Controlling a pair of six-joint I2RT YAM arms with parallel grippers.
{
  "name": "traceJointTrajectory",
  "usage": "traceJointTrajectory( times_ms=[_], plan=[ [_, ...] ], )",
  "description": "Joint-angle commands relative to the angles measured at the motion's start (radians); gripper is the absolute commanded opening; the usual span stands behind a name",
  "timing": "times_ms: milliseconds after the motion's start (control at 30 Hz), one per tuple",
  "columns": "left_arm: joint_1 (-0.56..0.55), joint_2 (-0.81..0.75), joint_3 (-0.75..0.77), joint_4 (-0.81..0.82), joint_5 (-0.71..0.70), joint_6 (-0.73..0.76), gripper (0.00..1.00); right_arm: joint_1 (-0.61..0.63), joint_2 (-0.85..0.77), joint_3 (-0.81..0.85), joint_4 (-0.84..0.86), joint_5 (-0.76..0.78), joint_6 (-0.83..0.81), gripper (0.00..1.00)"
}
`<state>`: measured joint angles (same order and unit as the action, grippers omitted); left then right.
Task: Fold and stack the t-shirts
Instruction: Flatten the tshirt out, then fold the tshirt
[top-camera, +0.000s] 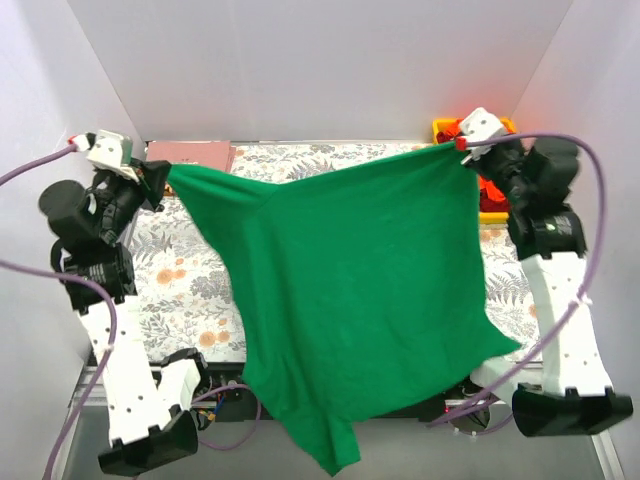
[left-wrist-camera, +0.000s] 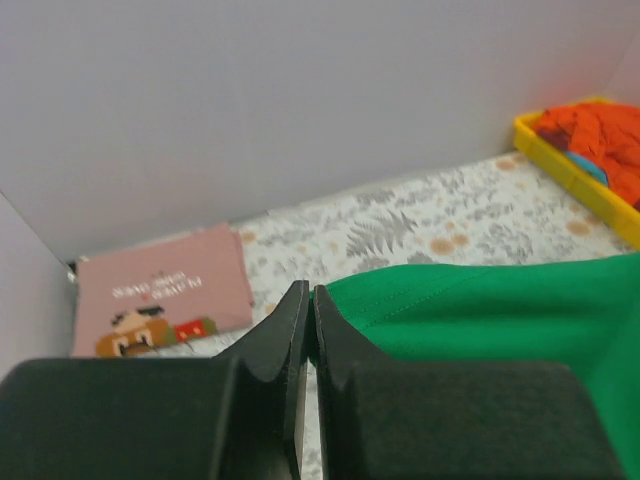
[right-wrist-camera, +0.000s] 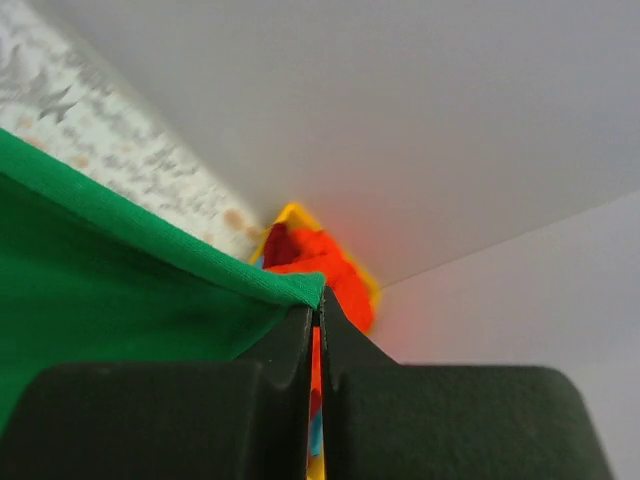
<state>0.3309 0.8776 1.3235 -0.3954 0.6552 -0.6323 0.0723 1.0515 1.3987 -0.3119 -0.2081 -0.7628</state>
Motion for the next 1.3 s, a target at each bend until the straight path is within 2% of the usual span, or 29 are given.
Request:
traceJointTrajectory(
  times_ms=[0,133,333,533,633,767,800,967,1267],
  plan=[
    [0.005,0.023,-0.094,0.036,0.064,0.046,0.00,-0.003,0.037,-0.079,0.072,-0.091,0.003,0.01],
    [0.000,0.128,-0.274,0.145,0.054,0.048,0.00,0.018,0.148,-0.202,0.151,-0.108,-0.007,0.01],
    [-0.030,0.424,-0.310,0.296,-0.026,0.063,0.00,0.049,0.412,-0.184,0.237,-0.080,-0.015,0.01],
    [-0.075,0.667,-0.232,0.389,-0.103,0.072,0.00,0.061,0.636,-0.057,0.261,-0.039,-0.012,0.01],
    [-0.096,0.754,-0.150,0.428,-0.192,0.082,0.00,0.063,0.720,0.000,0.264,-0.014,-0.012,0.01],
    [-0.151,0.904,-0.025,0.420,-0.396,0.121,0.00,0.066,0.789,0.046,0.264,0.009,-0.006,0.01],
    [-0.165,0.919,0.014,0.408,-0.466,0.129,0.00,0.069,0.797,0.051,0.264,0.012,-0.003,0.01],
    [-0.251,0.937,-0.004,0.402,-0.555,0.183,0.00,0.080,0.821,0.068,0.264,0.030,0.000,0.01],
    [-0.349,0.942,-0.012,0.304,-0.491,0.181,0.00,0.092,0.854,0.066,0.263,0.093,0.005,0.01]
  ],
)
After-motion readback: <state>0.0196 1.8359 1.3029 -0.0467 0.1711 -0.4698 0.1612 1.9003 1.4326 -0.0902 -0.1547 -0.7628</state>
